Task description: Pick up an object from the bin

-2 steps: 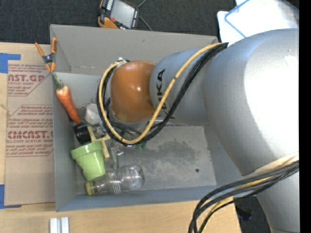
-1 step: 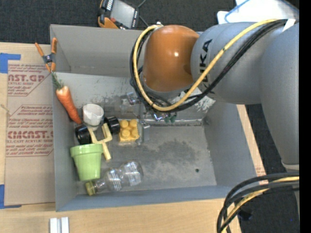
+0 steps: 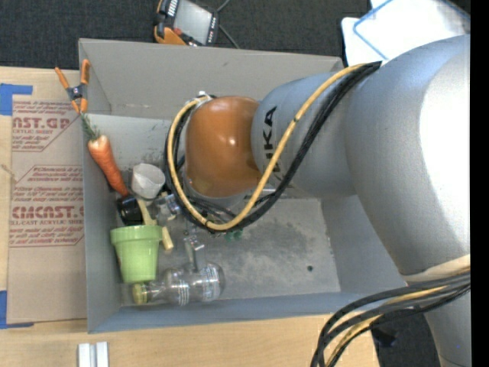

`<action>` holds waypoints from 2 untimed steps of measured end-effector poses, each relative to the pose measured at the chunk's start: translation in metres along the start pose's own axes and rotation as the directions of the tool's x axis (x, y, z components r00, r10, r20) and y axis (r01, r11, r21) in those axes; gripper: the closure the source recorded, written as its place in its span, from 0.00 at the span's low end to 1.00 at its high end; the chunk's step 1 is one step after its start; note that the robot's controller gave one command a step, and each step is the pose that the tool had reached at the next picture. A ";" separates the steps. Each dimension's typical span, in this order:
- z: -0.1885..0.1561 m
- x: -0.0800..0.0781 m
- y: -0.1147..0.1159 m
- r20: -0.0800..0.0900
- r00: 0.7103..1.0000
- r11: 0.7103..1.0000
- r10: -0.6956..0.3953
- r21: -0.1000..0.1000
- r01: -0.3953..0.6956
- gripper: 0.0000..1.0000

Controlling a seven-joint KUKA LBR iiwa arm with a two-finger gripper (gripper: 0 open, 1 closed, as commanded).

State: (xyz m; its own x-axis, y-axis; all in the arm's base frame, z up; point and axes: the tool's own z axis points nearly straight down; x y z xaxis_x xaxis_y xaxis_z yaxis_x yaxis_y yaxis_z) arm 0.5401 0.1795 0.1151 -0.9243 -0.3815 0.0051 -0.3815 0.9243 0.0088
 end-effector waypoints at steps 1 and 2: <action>0.007 -0.016 -0.013 0.021 1.000 1.000 0.004 0.006 -0.004 0.00; 0.042 -0.019 0.031 0.028 0.985 0.985 -0.172 0.020 0.171 0.00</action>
Offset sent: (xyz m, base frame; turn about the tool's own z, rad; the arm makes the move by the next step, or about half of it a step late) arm -0.0003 0.0398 -0.0451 -0.1756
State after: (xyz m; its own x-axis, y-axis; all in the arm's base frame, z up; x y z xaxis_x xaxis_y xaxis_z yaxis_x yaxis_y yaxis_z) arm 0.5458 0.2160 0.0737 -0.8449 -0.5344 -0.0240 -0.5344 0.8452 -0.0104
